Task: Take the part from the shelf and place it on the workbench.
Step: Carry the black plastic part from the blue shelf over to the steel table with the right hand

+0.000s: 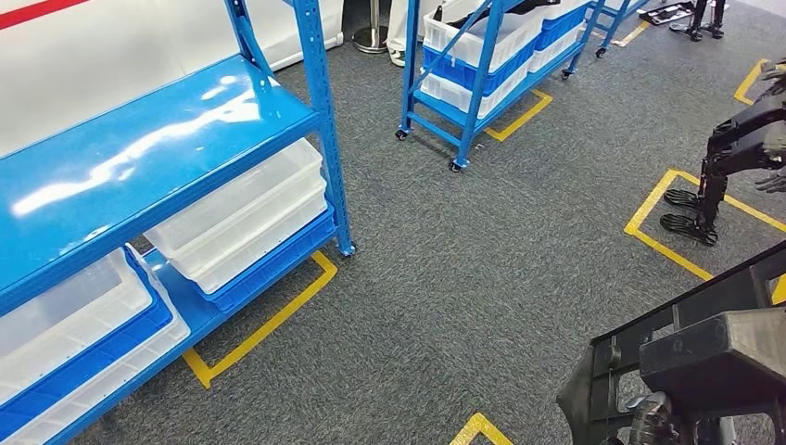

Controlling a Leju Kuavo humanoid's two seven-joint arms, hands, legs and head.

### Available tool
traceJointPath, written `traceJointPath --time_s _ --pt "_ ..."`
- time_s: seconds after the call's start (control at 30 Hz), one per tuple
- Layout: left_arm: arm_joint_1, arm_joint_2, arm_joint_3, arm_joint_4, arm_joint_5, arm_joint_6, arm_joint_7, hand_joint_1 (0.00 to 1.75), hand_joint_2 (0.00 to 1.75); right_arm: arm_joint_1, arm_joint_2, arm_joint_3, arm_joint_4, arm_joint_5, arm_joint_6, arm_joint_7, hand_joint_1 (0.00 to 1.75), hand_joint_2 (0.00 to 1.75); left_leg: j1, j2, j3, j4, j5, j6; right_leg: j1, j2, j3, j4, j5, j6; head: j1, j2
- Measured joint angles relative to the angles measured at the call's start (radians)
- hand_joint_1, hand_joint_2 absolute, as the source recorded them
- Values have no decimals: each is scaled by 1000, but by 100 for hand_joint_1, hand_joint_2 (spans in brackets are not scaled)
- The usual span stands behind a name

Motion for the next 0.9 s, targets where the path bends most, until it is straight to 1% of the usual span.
traceJointPath --time_s 0.03,0.07,0.1,0.13,0.17,0.2,0.23,0.27,0.3,0.33,0.37,0.4,0.43,0.47,0.5,0.53,0.57,0.6,0.63,0.67,0.7,0.73,0.77,0.8,0.83,0.87,0.9 --pt "-1 0 -1 0 0 0 0 0 0 0 0 2 -1 3 -3 0 175 175 -2 8 2 0 -2 -5 4 -12 26 -47 10 -5 0 0" --pt "-3 0 -1 0 -1 0 0 0 0 0 0 4 -2 6 -7 0 175 175 -4 15 4 1 -5 -10 8 -19 35 -68 11 -10 0 0" --pt "-4 0 -2 0 -1 0 0 0 0 1 0 5 -2 8 -10 0 175 175 -6 22 6 0 -6 -15 11 -12 34 -69 11 -15 0 0" --pt "-7 0 -2 0 -2 0 -1 0 0 2 0 6 -3 10 -14 -1 175 175 -5 28 8 0 -7 -19 10 -1 32 -71 13 -20 0 0" --pt "-9 1 -3 0 -3 0 -1 0 0 3 0 7 -4 12 -17 -1 175 175 -4 21 9 4 -13 -24 9 8 31 -74 16 -25 0 0" --pt "-10 2 -3 0 -5 0 -2 0 0 4 0 8 -4 13 -20 0 175 175 -2 4 4 18 -26 -29 7 17 31 -78 18 -30 -1 0" --pt "-10 2 -3 0 -7 0 -2 0 0 5 1 10 -4 13 -21 0 175 175 0 -20 -10 51 -51 -32 4 25 31 -82 21 -35 -1 0" --pt "-8 3 -4 0 -10 0 -3 0 0 5 1 12 -3 12 -20 0 175 175 1 -47 -33 102 -82 -35 4 33 30 -83 23 -39 -1 0" --pt "-6 4 -4 0 -12 0 -3 0 0 5 1 13 -3 10 -16 0 175 175 1 -63 -63 167 -115 -35 5 42 29 -83 24 -42 -1 0" --pt "-3 4 -4 0 -14 0 -3 0 0 5 1 14 -2 8 -10 0 175 175 1 -70 -93 229 -139 -36 6 54 28 -82 25 -45 -1 0" --pt "0 4 -4 0 -15 0 -3 0 0 5 1 14 0 7 -4 0 175 175 1 -74 -113 268 -145 -36 6 66 28 -81 25 -46 -1 0" --pt "1 5 -4 0 -16 0 -3 0 0 5 1 14 1 6 1 0 175 175 2 -76 -119 274 -131 -35 7 80 29 -79 25 -46 -1 0" --pt "2 5 -4 0 -17 0 -4 0 0 5 1 14 3 5 5 0 175 175 2 -80 -107 241 -99 -34 6 94 29 -77 25 -46 -1 0" --pt "1 5 -4 0 -18 0 -4 0 0 5 1 14 4 5 9 0 175 175 4 -92 -82 179 -57 -32 6 108 30 -74 24 -45 -1 0" --pt "1 5 -4 0 -18 0 -4 0 0 5 1 14 5 5 12 0 175 175 5 -117 -56 116 -27 -29 7 120 28 -71 24 -42 -1 0" --pt "0 5 -4 0 -19 1 -5 0 0 4 1 14 6 5 15 0 175 175 7 -141 -35 62 -8 -27 7 132 25 -67 24 -38 -1 0" --pt "0 4 -4 0 -20 1 -5 0 0 3 1 14 6 5 18 0 175 175 6 -159 -23 31 -2 -25 6 144 20 -64 25 -33 0 0" --pt "0 4 -4 0 -22 2 -5 0 0 3 1 15 6 5 22 0 175 175 5 -166 -20 21 -6 -22 4 156 14 -63 28 -26 -1 0" --pt "-1 4 -4 0 -23 2 -5 0 0 3 1 15 6 5 25 0 175 175 4 -156 -18 16 -4 -18 3 169 9 -64 32 -18 0 0" --pt "-2 3 -4 0 -23 3 -5 0 0 4 1 15 6 5 27 0 175 175 5 -143 -17 13 0 -11 1 176 6 -64 34 -11 0 0" --pt "-2 3 -4 0 -24 3 -5 0 0 5 1 15 6 5 29 0 175 175 7 -129 -15 8 4 -4 2 164 -1 -54 26 -7 1 0" --pt "-2 2 -4 0 -24 3 -5 0 0 5 0 15 6 4 31 0 175 175 9 -114 -13 2 9 3 4 140 -15 -26 7 -3 2 0" --pt "-2 2 -4 0 -24 3 -5 0 0 4 0 14 6 3 33 0 175 175 9 -98 -13 -2 11 8 4 106 -38 23 -23 0 4 0" --pt "-1 2 -4 0 -24 4 -5 0 0 3 0 14 7 1 37 0 175 175 7 -83 -13 -3 11 10 4 73 -68 88 -58 3 5 0" --pt "1 3 -3 0 -24 4 -5 0 0 2 0 14 8 -2 41 0 175 175 4 -67 -13 -2 10 11 2 55 -98 151 -86 7 6 0" --pt "3 3 -3 0 -24 4 -4 0 0 1 0 14 11 -4 45 1 175 175 2 -51 -13 -2 9 10 -1 46 -118 196 -100 9 6 0" --pt "3 4 -3 0 -25 4 -4 0 0 1 0 14 14 -5 49 1 175 175 1 -36 -13 -2 8 10 -2 42 -120 205 -95 10 6 0"
